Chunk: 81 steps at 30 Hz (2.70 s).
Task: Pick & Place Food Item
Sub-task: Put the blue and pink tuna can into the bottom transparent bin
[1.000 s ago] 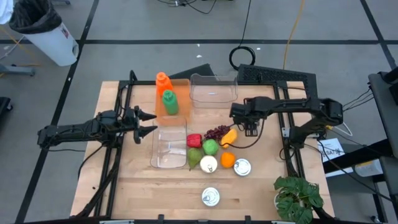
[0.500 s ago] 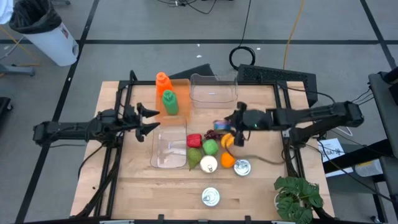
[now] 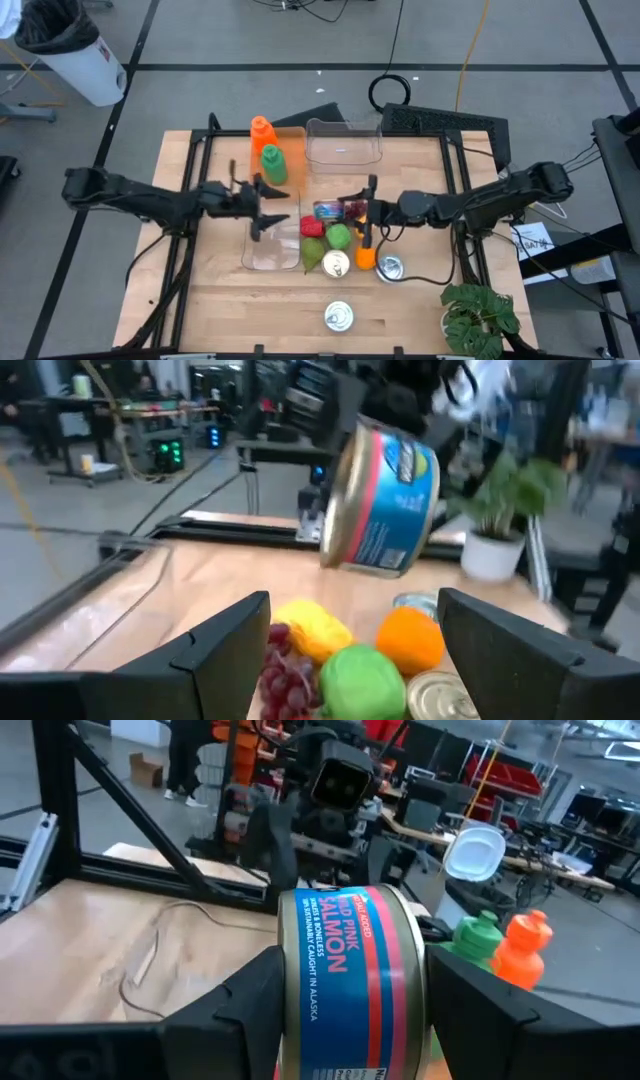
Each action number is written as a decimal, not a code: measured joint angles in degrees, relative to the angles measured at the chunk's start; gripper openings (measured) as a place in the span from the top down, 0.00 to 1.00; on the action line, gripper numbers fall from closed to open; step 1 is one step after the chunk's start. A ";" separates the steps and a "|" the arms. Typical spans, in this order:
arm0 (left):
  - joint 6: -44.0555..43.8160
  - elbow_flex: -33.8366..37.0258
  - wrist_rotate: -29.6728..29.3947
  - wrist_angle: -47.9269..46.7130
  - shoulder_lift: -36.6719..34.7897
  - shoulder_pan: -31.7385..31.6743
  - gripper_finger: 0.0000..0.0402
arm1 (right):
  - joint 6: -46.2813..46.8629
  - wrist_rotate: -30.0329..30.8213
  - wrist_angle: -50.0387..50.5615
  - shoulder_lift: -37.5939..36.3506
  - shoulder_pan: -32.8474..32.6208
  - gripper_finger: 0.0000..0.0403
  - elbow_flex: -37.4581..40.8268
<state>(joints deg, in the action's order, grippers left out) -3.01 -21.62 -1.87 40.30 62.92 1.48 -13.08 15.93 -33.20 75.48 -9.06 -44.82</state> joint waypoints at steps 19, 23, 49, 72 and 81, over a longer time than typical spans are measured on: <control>11.78 -19.65 -0.16 -0.26 18.51 3.86 0.26 | -2.60 0.26 -2.68 -0.06 -3.46 0.51 0.00; 13.15 -19.66 -0.17 -0.29 18.51 4.29 0.35 | -2.60 0.34 -2.35 -0.06 -3.44 0.51 0.00; 5.73 -19.68 -50.11 -66.90 5.19 22.08 0.52 | 6.07 -1.18 10.00 -9.34 -8.95 0.37 0.00; 13.75 -19.76 -28.86 -66.74 20.35 12.61 0.52 | 5.90 -0.58 9.89 -9.22 -7.79 0.37 0.00; 10.23 -19.64 -27.27 -65.37 20.48 12.55 0.14 | 5.77 -0.57 9.93 -9.22 -7.79 0.37 -0.01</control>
<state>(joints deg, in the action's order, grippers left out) 7.22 -41.25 -29.13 -25.07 83.40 14.03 -7.31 15.35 -23.27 66.26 -16.84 -44.83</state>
